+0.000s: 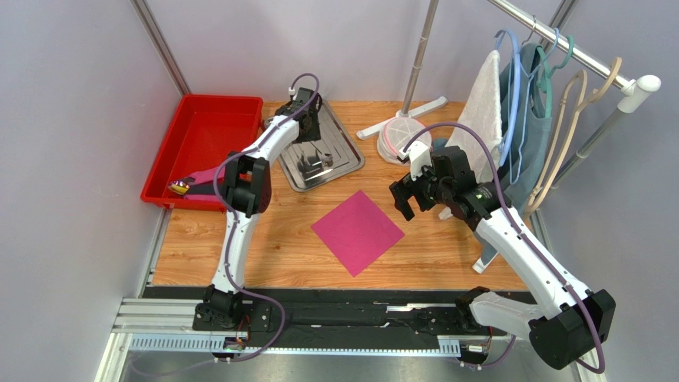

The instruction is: Place the utensils on the paper napkin and roll it up

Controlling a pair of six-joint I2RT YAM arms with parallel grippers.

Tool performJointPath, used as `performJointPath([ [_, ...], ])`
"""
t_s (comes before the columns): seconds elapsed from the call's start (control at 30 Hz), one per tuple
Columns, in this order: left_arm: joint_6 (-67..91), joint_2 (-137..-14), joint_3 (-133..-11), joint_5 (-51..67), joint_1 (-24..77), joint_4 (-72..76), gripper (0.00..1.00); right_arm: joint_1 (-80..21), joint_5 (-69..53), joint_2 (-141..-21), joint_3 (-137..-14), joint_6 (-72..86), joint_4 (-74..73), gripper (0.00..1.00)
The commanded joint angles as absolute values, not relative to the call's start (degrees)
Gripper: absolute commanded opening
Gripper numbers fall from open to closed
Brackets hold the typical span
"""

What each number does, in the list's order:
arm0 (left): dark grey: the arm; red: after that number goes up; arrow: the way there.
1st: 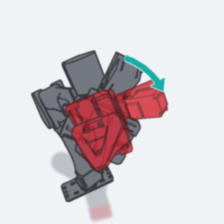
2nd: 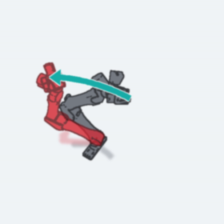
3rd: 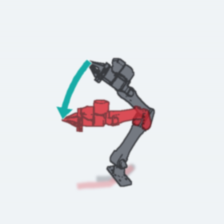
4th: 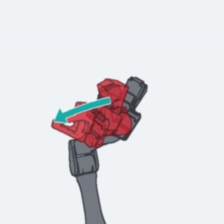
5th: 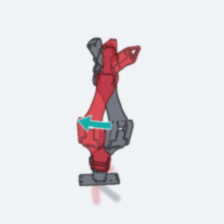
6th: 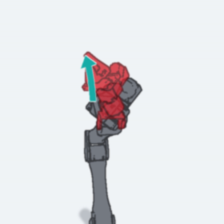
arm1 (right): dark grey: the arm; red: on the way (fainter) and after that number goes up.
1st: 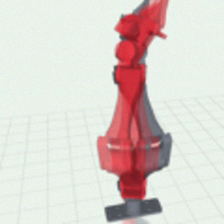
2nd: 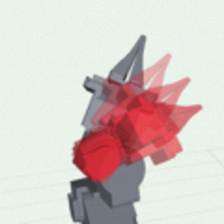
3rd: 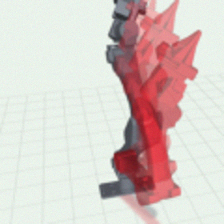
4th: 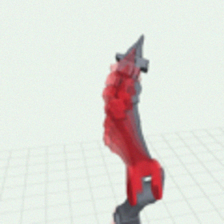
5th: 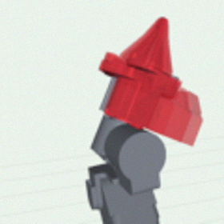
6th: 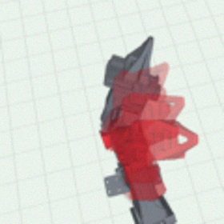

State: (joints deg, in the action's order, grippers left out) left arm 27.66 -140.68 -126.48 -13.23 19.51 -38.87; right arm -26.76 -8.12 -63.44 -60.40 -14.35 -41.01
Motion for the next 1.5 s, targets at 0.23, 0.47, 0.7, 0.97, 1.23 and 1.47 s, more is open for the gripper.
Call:
performJointPath([
  [0.23,29.01,-145.37,-135.17,-17.05,22.5,-40.61,0.52,-25.66,-8.53,-63.98,-59.94,-13.18,-38.58,1.0],
  [0.47,30.93,-146.42,-136.06,-14.61,22.59,-43.06,0.51,-25.58,-8.17,-64.95,-61.08,-12.92,-38.32,1.0],
  [0.7,33.31,-148.27,-136.23,-11.51,22.67,-45.44,0.42,-25.22,-7.38,-64.78,-61.35,-12.92,-38.76,1.0],
  [0.97,34.8,-149.77,-136.5,-8.88,21.45,-47.63,0.21,-24.43,-6.24,-64.86,-61.87,-13.27,-38.85,1.0],
  [1.23,36.56,-144.06,-135.18,-6.07,21.01,-49.13,0.0,-24.26,-6.15,-65.74,-63.19,-13.45,-39.11,1.0],
  [1.47,31.21,-131.43,-130.0,-1.06,21.88,-50.01,0.0,-24.26,-7.03,-65.57,-66.18,-13.01,-41.65,1.0],
])
